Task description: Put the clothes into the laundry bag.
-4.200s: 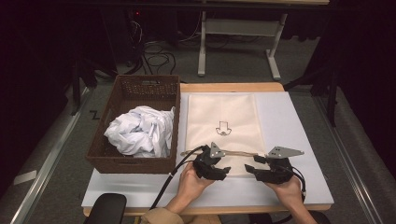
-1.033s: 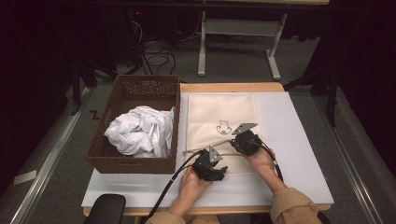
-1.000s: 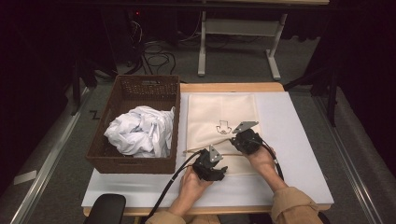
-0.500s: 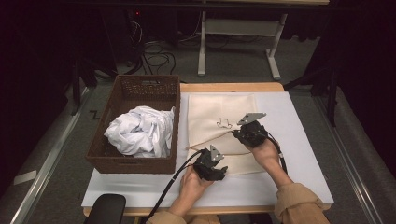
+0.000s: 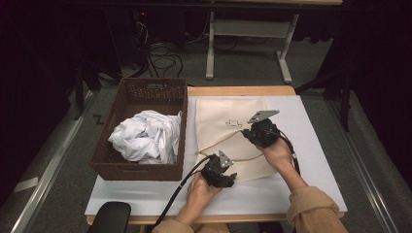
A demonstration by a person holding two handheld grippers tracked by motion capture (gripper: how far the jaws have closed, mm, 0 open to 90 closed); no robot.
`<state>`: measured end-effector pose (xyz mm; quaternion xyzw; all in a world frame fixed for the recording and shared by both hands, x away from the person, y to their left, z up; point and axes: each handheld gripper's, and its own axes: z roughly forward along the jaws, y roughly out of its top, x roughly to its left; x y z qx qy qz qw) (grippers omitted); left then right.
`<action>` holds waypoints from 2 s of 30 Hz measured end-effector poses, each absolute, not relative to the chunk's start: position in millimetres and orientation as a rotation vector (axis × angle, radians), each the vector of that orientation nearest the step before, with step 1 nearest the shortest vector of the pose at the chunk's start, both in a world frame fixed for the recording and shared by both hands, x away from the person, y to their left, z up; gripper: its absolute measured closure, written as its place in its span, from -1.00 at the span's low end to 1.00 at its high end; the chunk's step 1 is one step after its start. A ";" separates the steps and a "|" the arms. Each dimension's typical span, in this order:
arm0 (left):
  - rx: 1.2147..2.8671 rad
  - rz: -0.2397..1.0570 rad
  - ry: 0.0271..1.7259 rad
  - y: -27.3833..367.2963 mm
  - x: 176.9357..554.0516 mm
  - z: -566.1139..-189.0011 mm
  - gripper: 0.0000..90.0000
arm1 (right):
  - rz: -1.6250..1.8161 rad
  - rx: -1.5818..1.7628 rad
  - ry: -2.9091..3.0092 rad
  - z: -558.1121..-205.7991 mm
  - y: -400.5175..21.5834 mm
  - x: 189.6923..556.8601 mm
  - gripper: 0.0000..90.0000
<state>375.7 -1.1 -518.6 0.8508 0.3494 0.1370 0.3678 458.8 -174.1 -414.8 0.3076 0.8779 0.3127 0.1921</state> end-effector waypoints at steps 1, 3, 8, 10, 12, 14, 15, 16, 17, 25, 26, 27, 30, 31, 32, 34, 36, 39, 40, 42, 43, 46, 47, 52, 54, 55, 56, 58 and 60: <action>2.186 0.352 0.898 -1.2 375.7 -518.5 -0.12 | 0.878 0.864 2.465 -414.8 -174.1 458.8 0.97; 2.185 0.352 0.899 -1.3 375.5 -518.5 -0.12 | 0.876 0.860 2.462 -411.0 -174.0 459.6 0.97; 2.195 0.350 0.896 -1.3 376.4 -517.7 -0.12 | 0.883 0.858 2.457 -403.7 -172.4 460.9 0.97; 2.200 0.350 0.899 -2.0 376.8 -517.1 -0.12 | 0.891 0.857 2.452 -400.4 -172.3 461.7 0.97; 2.204 0.350 0.899 -2.1 376.9 -516.8 -0.12 | 0.913 0.871 2.437 -395.4 -172.8 462.3 0.97; 2.205 0.352 0.900 -2.2 376.8 -516.7 -0.12 | 0.916 0.872 2.435 -394.2 -172.9 462.6 0.97; 2.205 0.351 0.900 -2.3 376.9 -516.8 -0.12 | 0.909 0.873 2.436 -392.8 -173.0 462.9 0.97; 2.207 0.351 0.901 -2.3 376.9 -516.6 -0.12 | 0.912 0.877 2.431 -392.0 -172.5 463.2 0.97; 2.208 0.350 0.902 -2.6 377.2 -516.3 -0.12 | 0.908 0.875 2.432 -391.1 -172.4 463.5 0.97; 2.227 0.347 0.912 -4.1 378.1 -514.5 -0.12 | 0.927 0.880 2.413 -381.1 -171.2 465.4 0.97; 2.227 0.347 0.912 -4.2 378.1 -514.4 -0.12 | 0.926 0.877 2.413 -380.5 -170.6 465.3 0.97; 2.228 0.346 0.913 -4.2 378.3 -514.3 -0.12 | 0.923 0.869 2.414 -379.9 -170.1 465.6 0.97; 2.236 0.335 0.919 -5.2 379.3 -513.2 -0.12 | 0.920 0.866 2.417 -378.2 -168.4 466.4 0.97; 2.246 0.335 0.921 -5.9 380.0 -512.4 -0.12 | 0.922 0.866 2.415 -377.9 -168.0 466.7 0.97; 2.257 0.331 0.922 -6.5 380.7 -511.4 -0.12 | 0.919 0.863 2.413 -377.8 -167.7 467.1 0.97; 2.270 0.321 0.930 -8.0 382.0 -509.8 -0.12 | 0.914 0.866 2.412 -378.2 -167.0 467.9 0.97; 2.286 0.307 0.939 -9.0 383.9 -508.0 -0.12 | 0.913 0.871 2.417 -378.9 -166.4 468.1 0.97; 2.309 0.293 0.957 -12.2 387.0 -505.5 -0.13 | 0.913 0.861 2.418 -380.2 -165.9 469.4 0.97; 2.319 0.290 0.961 -12.8 387.9 -504.6 -0.14 | 0.911 0.863 2.419 -380.9 -165.7 469.8 0.97; 2.337 0.298 0.959 -14.3 388.0 -502.8 -0.15 | 0.904 0.869 2.420 -382.0 -166.3 470.5 0.97; 2.344 0.301 0.949 -14.9 387.2 -501.7 -0.15 | 0.904 0.873 2.420 -382.3 -166.8 471.0 0.97; 2.346 0.269 0.935 -14.4 385.6 -498.3 -0.15 | 0.904 0.881 2.422 -382.7 -167.3 471.7 0.97; 2.345 0.255 0.934 -13.7 385.3 -496.5 -0.15 | 0.906 0.879 2.423 -383.1 -166.9 471.9 0.97; 2.358 0.238 0.929 -10.5 384.5 -488.8 -0.16 | 0.904 0.866 2.425 -385.1 -164.6 473.7 0.96; 2.357 0.213 0.928 -8.9 384.5 -487.5 -0.17 | 0.900 0.866 2.429 -386.2 -163.4 473.5 0.97; 2.365 0.211 0.929 -8.8 384.2 -487.3 -0.18 | 0.898 0.865 2.431 -386.1 -163.2 473.3 0.97; 2.374 0.203 0.928 -8.4 384.1 -487.2 -0.19 | 0.899 0.871 2.430 -386.3 -162.7 473.0 0.97; 2.389 0.206 0.926 -8.2 383.7 -486.5 -0.21 | 0.892 0.864 2.432 -385.8 -162.2 473.5 0.97; 2.392 0.198 0.919 -6.4 383.2 -484.0 -0.21 | 0.897 0.870 2.430 -385.8 -161.8 473.8 0.97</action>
